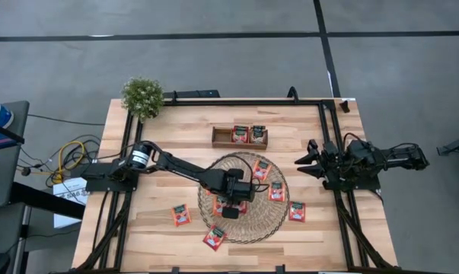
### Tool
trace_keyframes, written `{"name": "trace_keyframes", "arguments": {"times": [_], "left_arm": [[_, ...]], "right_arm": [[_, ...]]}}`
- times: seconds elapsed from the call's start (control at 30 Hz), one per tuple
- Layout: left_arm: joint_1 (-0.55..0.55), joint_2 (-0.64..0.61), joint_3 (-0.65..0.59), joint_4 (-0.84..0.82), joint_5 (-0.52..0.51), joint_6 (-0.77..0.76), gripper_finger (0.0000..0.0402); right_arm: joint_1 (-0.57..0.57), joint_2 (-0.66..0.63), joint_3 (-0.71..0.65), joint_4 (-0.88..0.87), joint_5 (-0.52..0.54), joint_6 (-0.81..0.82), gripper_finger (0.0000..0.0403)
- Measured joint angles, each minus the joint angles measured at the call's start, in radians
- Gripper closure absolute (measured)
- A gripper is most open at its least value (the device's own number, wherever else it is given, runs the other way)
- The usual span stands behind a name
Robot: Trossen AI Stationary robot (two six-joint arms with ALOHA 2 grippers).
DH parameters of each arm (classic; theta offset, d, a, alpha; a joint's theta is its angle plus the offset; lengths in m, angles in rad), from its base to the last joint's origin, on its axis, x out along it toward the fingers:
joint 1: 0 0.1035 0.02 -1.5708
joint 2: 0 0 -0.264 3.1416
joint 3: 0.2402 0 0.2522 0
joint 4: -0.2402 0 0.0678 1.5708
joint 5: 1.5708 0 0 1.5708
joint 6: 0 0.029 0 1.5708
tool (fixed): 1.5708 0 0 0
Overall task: Pick & Place Tea
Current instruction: Put the red tea bag into the middle section of the wooden organizer
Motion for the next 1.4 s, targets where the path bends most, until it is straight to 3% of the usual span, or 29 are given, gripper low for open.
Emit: {"name": "trace_keyframes", "arguments": {"times": [0.13, 0.53, 0.8, 0.9, 1.1, 1.4], "left_arm": [[0.001, 0.000, 0.000, 0.001, -0.002, 0.001, 0.0397], [-0.002, -0.032, -0.003, -0.030, -0.052, 0.038, 0.0401], [-0.001, -0.077, 0.244, -0.254, -0.184, 0.104, 0.0401], [0.007, -0.082, 0.353, -0.322, -0.291, 0.190, 0.0401], [0.106, -0.085, 0.413, -0.357, -0.485, 0.367, 0.0401], [0.331, -0.085, 0.415, -0.319, -0.503, 0.446, 0.0401]], "right_arm": [[0.000, 0.000, 0.000, 0.000, 0.000, 0.000, 0.0282], [0.000, 0.000, 0.000, 0.000, 0.000, 0.001, 0.0282], [0.000, 0.000, 0.000, 0.000, 0.000, 0.002, 0.0282], [0.000, 0.000, 0.000, 0.000, 0.000, 0.002, 0.0282], [0.001, 0.000, 0.000, 0.005, 0.000, 0.002, 0.0282], [0.001, 0.000, 0.000, 0.005, 0.000, 0.002, 0.0282]]}}
